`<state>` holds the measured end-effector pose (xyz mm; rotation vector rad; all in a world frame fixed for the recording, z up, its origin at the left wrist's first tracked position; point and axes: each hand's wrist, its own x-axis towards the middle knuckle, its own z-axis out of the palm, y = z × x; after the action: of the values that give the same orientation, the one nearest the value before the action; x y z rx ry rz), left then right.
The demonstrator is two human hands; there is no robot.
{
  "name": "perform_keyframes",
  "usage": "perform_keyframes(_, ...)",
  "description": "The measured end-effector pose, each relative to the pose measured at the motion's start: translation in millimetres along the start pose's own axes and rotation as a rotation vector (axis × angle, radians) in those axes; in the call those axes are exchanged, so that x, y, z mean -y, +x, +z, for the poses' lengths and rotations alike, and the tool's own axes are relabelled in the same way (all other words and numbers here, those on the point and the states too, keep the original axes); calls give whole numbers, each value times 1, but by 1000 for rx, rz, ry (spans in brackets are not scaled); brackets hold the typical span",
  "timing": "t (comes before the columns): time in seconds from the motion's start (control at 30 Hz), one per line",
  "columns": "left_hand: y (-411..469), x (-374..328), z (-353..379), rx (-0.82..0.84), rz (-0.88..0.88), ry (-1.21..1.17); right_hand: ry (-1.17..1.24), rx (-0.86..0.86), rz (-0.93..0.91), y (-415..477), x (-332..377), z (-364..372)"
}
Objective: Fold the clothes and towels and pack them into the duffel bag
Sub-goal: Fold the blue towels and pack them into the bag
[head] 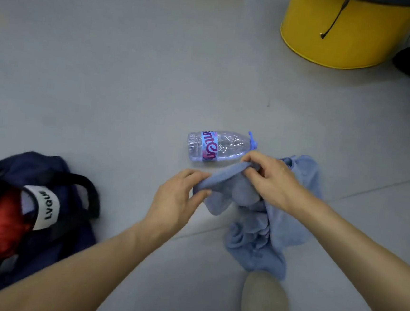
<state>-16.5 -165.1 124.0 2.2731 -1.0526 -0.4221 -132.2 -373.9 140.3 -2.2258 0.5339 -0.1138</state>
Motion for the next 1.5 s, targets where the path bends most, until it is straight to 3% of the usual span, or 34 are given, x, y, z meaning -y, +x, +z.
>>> perform_keyframes(0.27, -27, -61, -94, -147, -33, -57, -239, -122, -129, -9, 105, -55)
perform_keyframes(0.47, -35, -83, -124, -292, -75, -184, -177, -203, -24, -38, 82, -29)
perform_keyframes(0.5, -35, -79, -125, -301, -95, -174, -178, -165, 26, -47, 69, -12)
perform_keyframes(0.57, -35, -63, -124, -299, -145, -116, -188, 71, 113, -62, 42, 26)
perform_keyframes(0.73, -44, -1, -114, -239, -263, 4, -552, 568, -113, -72, -20, 117)
perform_keyframes(0.87, -59, 42, -117, -358, -311, -1, -720, 789, -4, -61, -53, 171)
perform_keyframes(0.97, -63, 62, -127, -466, -330, -14, -770, 754, 141, -47, -74, 191)
perform_keyframes(1.07, -67, 70, -132, -472, -336, 10, -761, 630, 185, -40, -100, 191)
perform_keyframes(1.27, -64, 81, -138, -552, -440, -13, -795, 487, 325, -33, -153, 140)
perform_keyframes(1.4, -65, 97, -143, -598, -490, 52, -758, 470, 533, -44, -175, 91)
perform_keyframes(1.5, -66, 69, -142, -577, -485, 22, -718, 528, 602, -54, -178, 68)
